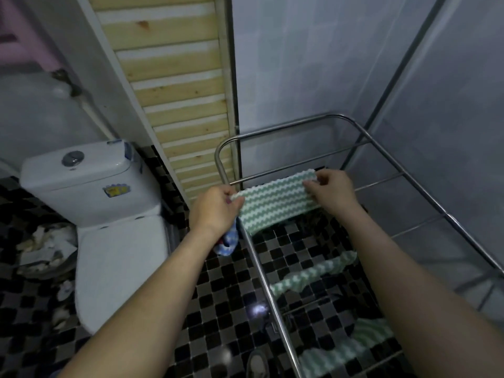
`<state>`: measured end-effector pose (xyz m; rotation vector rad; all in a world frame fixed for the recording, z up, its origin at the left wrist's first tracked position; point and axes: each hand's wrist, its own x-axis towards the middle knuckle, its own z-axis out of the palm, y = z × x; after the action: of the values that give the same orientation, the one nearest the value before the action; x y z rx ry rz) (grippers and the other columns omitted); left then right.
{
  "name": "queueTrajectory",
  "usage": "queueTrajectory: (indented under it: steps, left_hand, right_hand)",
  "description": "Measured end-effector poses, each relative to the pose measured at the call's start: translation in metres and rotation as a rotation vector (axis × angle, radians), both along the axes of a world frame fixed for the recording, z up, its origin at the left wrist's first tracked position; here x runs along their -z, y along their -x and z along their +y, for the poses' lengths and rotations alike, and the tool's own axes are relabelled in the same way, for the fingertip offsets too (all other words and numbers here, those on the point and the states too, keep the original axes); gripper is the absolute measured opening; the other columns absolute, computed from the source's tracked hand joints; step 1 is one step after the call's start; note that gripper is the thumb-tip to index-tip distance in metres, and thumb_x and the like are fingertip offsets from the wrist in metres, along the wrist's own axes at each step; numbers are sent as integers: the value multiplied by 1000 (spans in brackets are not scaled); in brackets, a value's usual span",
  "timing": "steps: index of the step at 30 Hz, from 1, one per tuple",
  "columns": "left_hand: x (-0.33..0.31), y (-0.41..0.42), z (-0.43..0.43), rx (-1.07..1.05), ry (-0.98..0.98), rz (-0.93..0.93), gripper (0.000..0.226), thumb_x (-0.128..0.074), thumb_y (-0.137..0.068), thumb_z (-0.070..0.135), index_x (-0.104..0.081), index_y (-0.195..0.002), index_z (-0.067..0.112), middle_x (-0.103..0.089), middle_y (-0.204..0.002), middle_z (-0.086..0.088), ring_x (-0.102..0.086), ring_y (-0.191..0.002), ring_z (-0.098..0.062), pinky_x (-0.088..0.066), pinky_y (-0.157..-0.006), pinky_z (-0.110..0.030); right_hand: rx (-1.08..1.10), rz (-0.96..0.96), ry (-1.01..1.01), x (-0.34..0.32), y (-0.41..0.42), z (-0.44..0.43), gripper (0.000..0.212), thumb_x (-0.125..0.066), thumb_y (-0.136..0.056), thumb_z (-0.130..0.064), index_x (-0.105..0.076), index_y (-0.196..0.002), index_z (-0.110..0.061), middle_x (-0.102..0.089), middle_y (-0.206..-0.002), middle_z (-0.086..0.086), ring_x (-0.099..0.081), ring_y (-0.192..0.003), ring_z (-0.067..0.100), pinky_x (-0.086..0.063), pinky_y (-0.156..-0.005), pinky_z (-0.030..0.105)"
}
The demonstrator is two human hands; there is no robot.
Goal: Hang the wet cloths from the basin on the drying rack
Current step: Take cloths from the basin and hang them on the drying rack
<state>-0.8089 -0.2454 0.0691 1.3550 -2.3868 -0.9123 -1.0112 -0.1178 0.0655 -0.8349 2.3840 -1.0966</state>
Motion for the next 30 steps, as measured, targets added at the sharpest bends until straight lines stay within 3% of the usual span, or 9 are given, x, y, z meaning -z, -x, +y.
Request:
queueTrajectory:
  steps: [2,4,7,9,12,15,18,25,30]
  left_hand:
    - [3,1,-1,-15,11,-14,14,-71,-84,41,-63,-91,31,-54,-60,12,-54,-58,-12,-37,-55,-25]
    - [6,-3,3,45,25,-40,18,-74,-81,41,-65,-95,32,-55,-65,14,-57,-65,-13,-41,-59,-24]
    - [9,-9,20,190,-15,-148,21,-74,-79,47,-70,-90,30,-60,-71,16,-57,-68,-8,-43,-63,-24]
    - [14,-10,27,217,3,-194,26,-73,-80,49,-71,-97,29,-67,-82,10,-57,-74,-8,-44,-66,-23]
    - [15,-8,30,177,43,-199,16,-70,-85,40,-73,-96,27,-70,-87,7,-59,-76,-10,-42,-65,-23]
    - [14,-5,30,163,92,-215,12,-64,-89,35,-75,-90,28,-72,-87,6,-64,-78,-13,-43,-65,-25]
    - [14,-3,30,171,106,-223,16,-61,-92,36,-73,-88,27,-71,-83,4,-65,-78,-17,-42,-64,-27]
    - [16,-3,29,176,97,-201,15,-62,-91,33,-72,-86,23,-72,-84,1,-66,-80,-21,-44,-65,-26]
    - [15,-3,30,193,121,-194,15,-60,-93,34,-70,-87,24,-67,-78,5,-59,-72,-15,-44,-66,-27]
  right_hand:
    - [16,49,-31,11,-2,-8,27,-63,-91,-22,-62,-69,-5,-60,-67,13,-61,-67,28,-56,-74,47]
    - [23,68,-61,17,-5,-12,20,-60,-94,-22,-71,-95,-5,-70,-92,13,-66,-89,29,-53,-83,35]
    - [39,195,-158,18,-4,-9,35,-56,-95,-18,-59,-129,-10,-65,-120,11,-60,-109,30,-45,-81,29]
    - [96,244,-212,15,4,1,30,-54,-93,-16,-63,-122,-14,-66,-114,10,-60,-101,30,-44,-73,28]
    - [145,127,-302,14,18,22,12,-61,-89,-22,-67,-98,-15,-67,-94,7,-60,-84,26,-45,-68,30]
    - [116,-102,-213,23,18,32,17,-73,-83,-20,-67,-98,-14,-67,-83,2,-64,-82,23,-52,-75,33]
    - [190,-190,-99,34,13,34,17,-75,-82,-14,-67,-96,-16,-66,-81,1,-65,-84,21,-55,-82,37]
    - [248,-193,-30,37,5,29,11,-74,-81,-12,-68,-88,-18,-67,-85,3,-65,-84,22,-54,-80,36]
    - [195,43,-187,22,7,24,4,-69,-84,-19,-68,-89,-19,-64,-78,1,-61,-75,22,-49,-69,31]
